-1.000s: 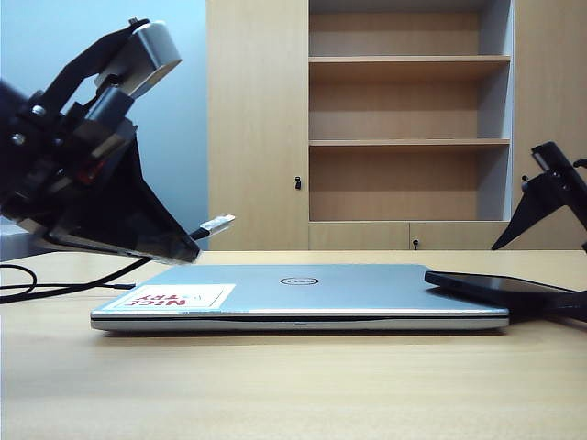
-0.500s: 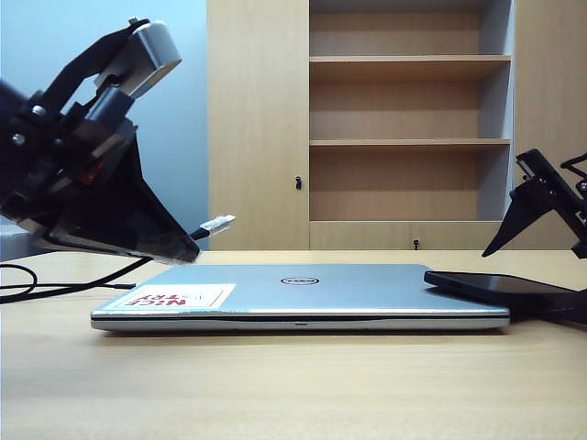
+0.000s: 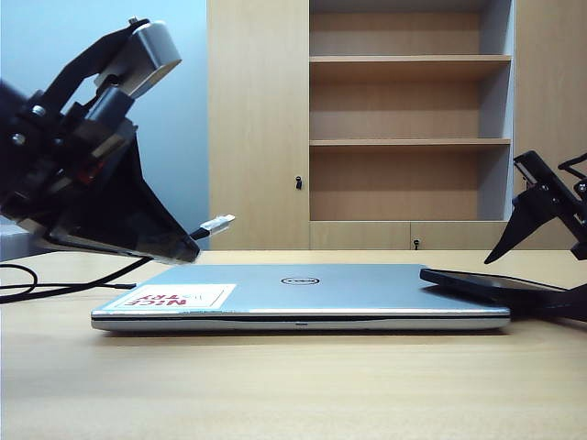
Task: Pick up the charging cable and the phone, plug the charging cable into the charging port on the phone, and finally place them back on the table.
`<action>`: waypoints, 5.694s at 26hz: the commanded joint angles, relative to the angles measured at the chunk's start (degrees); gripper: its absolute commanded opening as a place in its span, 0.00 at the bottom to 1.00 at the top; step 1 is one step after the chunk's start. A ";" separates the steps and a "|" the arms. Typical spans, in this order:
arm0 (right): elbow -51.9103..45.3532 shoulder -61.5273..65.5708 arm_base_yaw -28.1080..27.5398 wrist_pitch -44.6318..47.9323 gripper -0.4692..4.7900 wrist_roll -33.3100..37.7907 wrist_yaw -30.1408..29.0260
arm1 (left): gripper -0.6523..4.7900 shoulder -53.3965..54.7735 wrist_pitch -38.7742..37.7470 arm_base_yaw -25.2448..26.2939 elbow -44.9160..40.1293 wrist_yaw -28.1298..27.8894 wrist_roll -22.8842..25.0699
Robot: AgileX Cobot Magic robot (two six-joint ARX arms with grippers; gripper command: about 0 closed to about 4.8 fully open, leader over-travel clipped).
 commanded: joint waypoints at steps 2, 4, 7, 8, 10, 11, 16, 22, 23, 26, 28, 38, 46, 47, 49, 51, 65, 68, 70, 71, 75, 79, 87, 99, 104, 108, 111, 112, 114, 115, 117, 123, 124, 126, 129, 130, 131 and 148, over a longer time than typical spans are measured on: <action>-1.09 1.09 0.00 -5.86 0.67 0.74 0.52 | 0.11 -0.07 0.74 0.02 0.13 0.17 0.07; -1.09 1.09 0.00 -5.86 0.64 0.74 0.52 | 0.11 -0.07 0.74 0.02 0.13 0.17 0.07; -1.09 1.09 0.00 -5.86 0.51 0.74 0.52 | 0.11 -0.07 0.72 0.02 0.13 0.17 0.07; -1.11 1.09 0.00 -5.86 0.48 0.74 0.52 | 0.11 -0.07 0.74 0.02 0.13 0.17 0.07; -1.11 1.09 0.00 -5.86 0.43 0.74 0.55 | 0.11 -0.07 0.72 0.02 0.13 0.17 0.07; -1.11 1.09 0.00 -5.86 0.40 0.74 0.55 | 0.11 -0.07 0.74 0.02 0.13 0.17 0.07; -1.11 1.09 0.00 -5.86 0.16 0.74 0.57 | 0.11 -0.07 0.72 0.02 0.13 0.17 0.07; -1.07 1.05 0.00 -4.76 0.08 -0.74 1.38 | 0.11 -0.07 0.72 0.02 0.13 0.17 0.07; -1.07 0.92 0.00 -3.52 0.08 -2.14 1.11 | 0.11 -0.07 0.72 0.02 0.13 0.17 0.07; -0.83 -1.66 0.00 -3.52 0.08 -3.76 1.20 | 0.11 -0.07 0.72 0.02 0.13 0.17 0.07; -0.61 -4.22 0.00 -4.70 0.08 -6.01 1.27 | 0.11 -0.07 0.72 0.02 0.13 0.17 0.07; 8.72 -20.87 0.00 -34.69 0.08 -23.52 2.08 | 0.11 -0.07 0.77 0.02 0.13 0.17 0.09; 24.39 -26.38 2.38 -66.40 0.08 -36.70 4.74 | 0.11 -0.07 0.79 0.02 0.13 0.17 0.09; 26.51 -26.25 3.96 -70.86 0.08 -36.70 5.77 | 0.11 -0.07 0.81 0.02 0.13 0.17 0.09; 29.03 -25.86 6.64 -77.48 0.08 -36.72 9.62 | 0.11 -0.07 0.83 0.02 0.13 0.17 0.09; 30.05 -25.31 8.79 -81.09 0.08 -36.72 12.48 | 0.11 -0.07 0.81 0.02 0.13 0.17 0.09; 30.62 -13.16 16.46 -92.39 0.08 -37.18 19.41 | 0.11 -0.07 1.31 0.02 0.13 0.17 0.09; 30.62 -11.02 16.46 -92.37 0.08 -37.16 19.39 | 0.11 -0.07 1.29 0.02 0.13 0.17 0.09; 30.62 -9.94 16.46 -92.37 0.09 -37.16 19.39 | 0.11 -0.07 1.29 0.02 0.13 0.17 0.09; 30.62 -9.68 16.46 -92.11 0.09 -37.16 19.37 | 0.11 -0.07 1.29 0.02 0.13 0.17 0.07; 30.60 -9.64 16.44 -91.19 0.25 -37.16 19.37 | 0.11 -0.07 1.31 0.02 0.13 0.17 0.09; 30.60 -9.57 16.44 -90.75 0.25 -37.16 19.30 | 0.11 -0.07 1.64 0.02 0.13 0.17 0.07; 30.56 -8.09 16.41 -88.19 0.25 -37.18 19.41 | 0.11 -0.07 1.84 0.02 0.13 0.17 0.07; 38.60 -8.28 16.39 -85.33 0.08 -38.75 10.10 | 0.11 -0.04 1.53 -4.00 0.11 0.17 -3.23; 38.88 -10.19 16.39 -73.00 0.08 -34.67 -0.13 | 0.11 0.17 1.57 -8.04 0.07 0.17 -9.64; 38.77 -10.19 16.44 -66.25 0.08 -32.70 -4.28 | 0.11 0.17 1.60 -9.27 0.07 0.17 -12.04; 38.12 -10.19 16.44 -60.59 0.08 -30.97 -6.91 | 0.11 0.17 1.75 -9.68 -0.24 0.17 -13.86; 37.64 -10.19 16.44 -58.71 0.08 -30.05 -7.87 | 0.11 0.17 1.79 -9.68 -0.42 0.17 -14.93; 35.98 -10.19 16.44 -53.81 0.08 -27.23 -10.19 | 0.11 0.17 1.77 -9.68 -0.79 0.17 -16.15; 34.93 -10.19 16.44 -51.28 0.08 -25.88 -11.32 | 0.11 0.17 1.77 -9.68 -1.03 0.17 -17.22; 32.04 -10.19 16.44 -44.87 0.08 -21.81 -13.73 | 0.11 0.17 1.88 -9.68 -1.31 0.17 -18.64; 19.69 -10.19 16.44 -20.04 0.08 -5.79 -16.68 | 0.11 0.59 2.91 -9.68 -1.36 0.17 -24.28; 18.36 -10.19 16.44 -17.44 0.08 -4.04 -16.66 | 0.11 0.92 3.32 -9.68 -1.36 0.17 -25.27; 13.46 -10.19 16.44 -8.68 0.08 4.04 -16.72 | 0.11 1.99 5.42 -9.84 -1.33 0.17 -28.70; 10.82 -10.16 16.44 -5.62 0.08 7.41 -16.74 | 0.11 2.73 7.28 -10.62 -1.33 0.20 -31.36; 9.94 -10.16 16.44 -4.48 0.08 8.13 -16.61 | 0.11 2.95 7.61 -11.06 -1.33 0.17 -32.00; 9.09 -10.16 16.44 -3.32 0.08 8.94 -16.59 | 0.11 3.30 8.52 -11.47 -1.33 0.17 -32.74; 7.02 -9.97 23.30 -1.79 0.08 5.09 -10.49 | 0.11 7.67 12.85 -13.90 -1.33 0.17 -42.40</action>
